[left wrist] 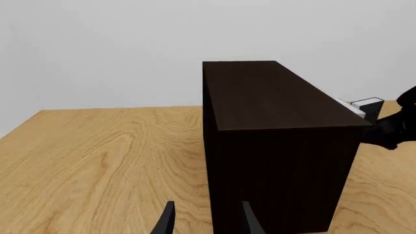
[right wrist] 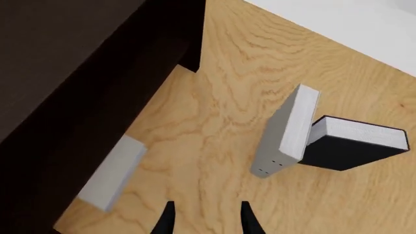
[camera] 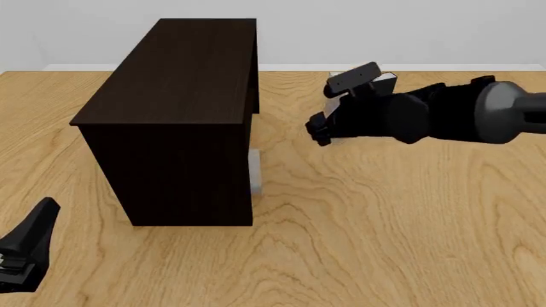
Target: Pick up the book on the right and place it under the cabinet shelf.
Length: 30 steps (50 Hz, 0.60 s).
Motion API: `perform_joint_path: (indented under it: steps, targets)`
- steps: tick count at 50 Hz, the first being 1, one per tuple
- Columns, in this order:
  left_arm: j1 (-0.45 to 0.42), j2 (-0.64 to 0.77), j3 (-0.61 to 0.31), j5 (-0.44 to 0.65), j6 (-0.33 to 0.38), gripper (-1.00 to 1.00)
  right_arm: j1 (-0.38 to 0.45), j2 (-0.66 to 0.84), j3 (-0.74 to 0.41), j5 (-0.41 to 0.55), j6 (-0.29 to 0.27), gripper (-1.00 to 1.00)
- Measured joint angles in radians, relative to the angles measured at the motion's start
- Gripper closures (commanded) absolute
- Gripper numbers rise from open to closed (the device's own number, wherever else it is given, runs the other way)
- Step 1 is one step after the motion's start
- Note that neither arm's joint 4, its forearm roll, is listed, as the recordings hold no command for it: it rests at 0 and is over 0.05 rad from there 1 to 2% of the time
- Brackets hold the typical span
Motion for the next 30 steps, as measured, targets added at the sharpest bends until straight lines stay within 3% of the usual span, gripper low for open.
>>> perform_joint_path:
  steps: [30]
  targets:
    - [0.0, 0.001, -0.001, -0.005, 0.002, -1.0, -0.084, -0.479, 0.223, 0.021, -0.064, -1.0]
